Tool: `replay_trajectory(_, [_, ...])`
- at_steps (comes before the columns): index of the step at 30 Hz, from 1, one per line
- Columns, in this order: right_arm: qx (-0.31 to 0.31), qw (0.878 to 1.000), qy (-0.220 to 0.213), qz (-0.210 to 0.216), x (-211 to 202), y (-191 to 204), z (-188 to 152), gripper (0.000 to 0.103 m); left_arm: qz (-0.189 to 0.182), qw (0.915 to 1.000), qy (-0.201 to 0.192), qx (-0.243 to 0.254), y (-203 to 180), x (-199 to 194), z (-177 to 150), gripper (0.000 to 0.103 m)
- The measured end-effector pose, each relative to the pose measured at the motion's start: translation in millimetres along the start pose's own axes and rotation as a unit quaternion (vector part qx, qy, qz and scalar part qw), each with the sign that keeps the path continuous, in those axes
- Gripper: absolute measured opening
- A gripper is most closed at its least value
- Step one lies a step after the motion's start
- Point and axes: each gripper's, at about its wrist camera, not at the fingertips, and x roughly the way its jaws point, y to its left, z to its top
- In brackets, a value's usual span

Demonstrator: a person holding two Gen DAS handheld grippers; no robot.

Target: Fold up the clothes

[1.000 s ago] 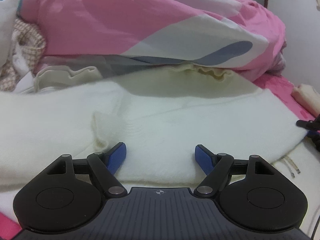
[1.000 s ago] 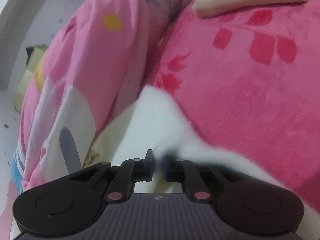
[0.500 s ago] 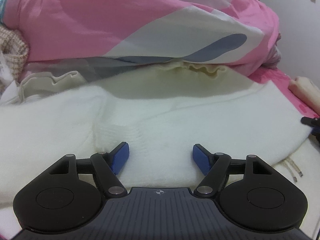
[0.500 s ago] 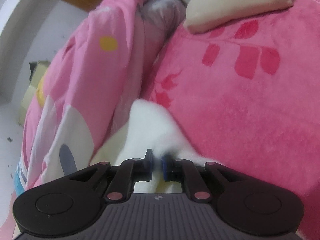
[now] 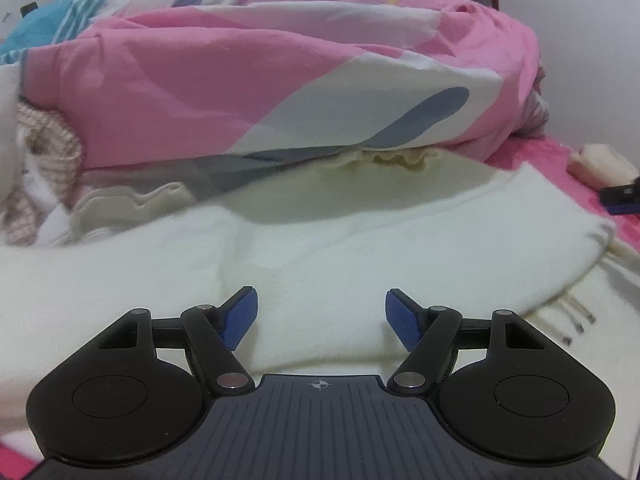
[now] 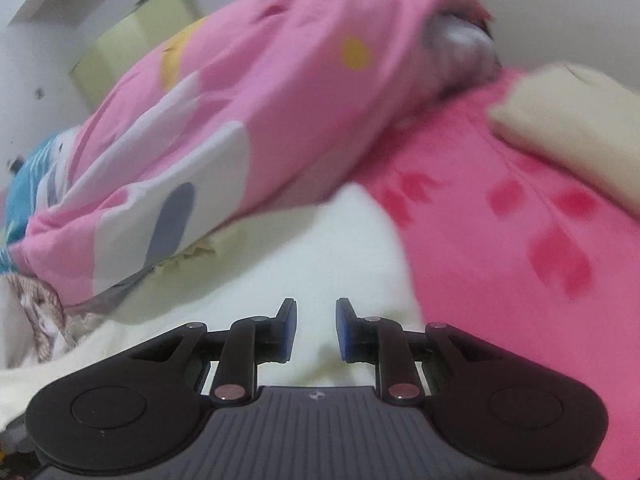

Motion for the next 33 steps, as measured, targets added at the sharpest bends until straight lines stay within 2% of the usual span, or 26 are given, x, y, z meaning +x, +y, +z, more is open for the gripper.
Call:
replay_trajectory(2, [-0.026, 1.000, 0.000, -0.014, 15, 4, 7, 0.020, 0.000, 0.9999, 0.008, -0.007, 1, 7, 0, 0.073])
replay_trajectory(4, [-0.022, 1.000, 0.006, -0.021, 30, -1, 17, 0.018, -0.006, 0.9997, 0.011, -0.020, 6, 9, -2, 0.073])
replay_trajectory(18, [0.000, 0.996, 0.054, -0.065, 137, -38, 83, 0.000, -0.006, 0.9998, 0.004, -0.020, 6, 9, -8, 0.074])
replay_trajectory(20, [0.003, 0.996, 0.061, -0.071, 153, -44, 93, 0.002, -0.007, 0.9997, 0.004, -0.021, 6, 9, -9, 0.074])
replay_trajectory(22, [-0.015, 0.996, 0.057, -0.061, 132, -43, 94, 0.002, -0.007, 0.9997, 0.004, -0.022, 7, 9, -9, 0.074])
replay_trajectory(24, [-0.041, 0.997, 0.065, -0.023, 99, -41, 88, 0.002, -0.008, 0.9997, 0.004, -0.023, 7, 9, -10, 0.074])
replay_trajectory(27, [-0.131, 0.987, 0.091, 0.009, 58, -33, 61, 0.002, -0.007, 0.9997, 0.004, -0.022, 6, 9, -10, 0.074])
replay_trajectory(30, [-0.210, 0.968, 0.138, -0.005, 47, -44, 23, 0.003, -0.007, 0.9997, 0.004, -0.022, 5, 10, -10, 0.074])
replay_trajectory(31, [-0.222, 0.966, 0.132, -0.012, 43, -52, 16, 0.005, -0.007, 0.9997, 0.004, -0.022, 5, 10, -11, 0.074])
replay_trajectory(33, [-0.197, 0.973, 0.115, -0.015, 27, -63, 22, 0.006, -0.006, 0.9997, 0.004, -0.022, 5, 10, -11, 0.074])
